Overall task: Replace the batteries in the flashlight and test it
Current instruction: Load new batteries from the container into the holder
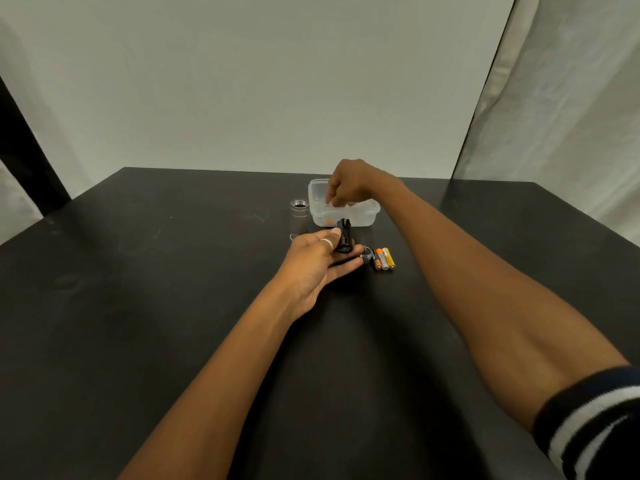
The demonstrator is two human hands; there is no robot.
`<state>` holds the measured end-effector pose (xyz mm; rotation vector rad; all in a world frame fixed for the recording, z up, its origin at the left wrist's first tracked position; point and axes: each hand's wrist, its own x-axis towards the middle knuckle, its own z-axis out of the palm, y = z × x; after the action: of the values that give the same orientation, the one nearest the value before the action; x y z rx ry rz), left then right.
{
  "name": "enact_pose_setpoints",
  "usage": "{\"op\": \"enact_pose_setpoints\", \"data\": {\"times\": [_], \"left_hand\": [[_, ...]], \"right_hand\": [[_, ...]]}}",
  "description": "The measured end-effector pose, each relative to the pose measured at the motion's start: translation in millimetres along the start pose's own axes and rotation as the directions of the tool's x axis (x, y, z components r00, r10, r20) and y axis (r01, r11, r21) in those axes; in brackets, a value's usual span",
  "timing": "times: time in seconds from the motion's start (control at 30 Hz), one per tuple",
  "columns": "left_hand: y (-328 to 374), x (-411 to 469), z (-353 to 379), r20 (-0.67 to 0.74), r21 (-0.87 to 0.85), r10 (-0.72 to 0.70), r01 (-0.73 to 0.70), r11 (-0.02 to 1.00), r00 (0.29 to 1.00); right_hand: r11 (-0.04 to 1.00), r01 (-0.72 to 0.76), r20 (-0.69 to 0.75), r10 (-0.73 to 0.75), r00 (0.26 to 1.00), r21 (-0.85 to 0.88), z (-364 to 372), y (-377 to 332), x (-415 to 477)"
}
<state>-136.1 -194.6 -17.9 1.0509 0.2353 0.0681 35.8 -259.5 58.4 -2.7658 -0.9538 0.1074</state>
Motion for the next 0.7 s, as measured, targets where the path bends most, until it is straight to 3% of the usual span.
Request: {"op": "enact_pose_setpoints", "data": {"times": [0.27, 0.7], "left_hand": [[0.3, -0.7, -0.4, 0.009, -0.005, -0.009, 0.009, 1.0, 1.0], [2.8, -5.8, 1.8, 0.017, 0.002, -0.021, 0.021, 1.0, 1.0]], "right_hand": [[0.998, -0.056, 0.266, 0.053, 0.963, 0.003, -1.8, -2.6, 27.7], [0.998, 0.048, 0.224, -0.039, 0.974, -0.033, 2.1, 4.5, 23.4]]}}
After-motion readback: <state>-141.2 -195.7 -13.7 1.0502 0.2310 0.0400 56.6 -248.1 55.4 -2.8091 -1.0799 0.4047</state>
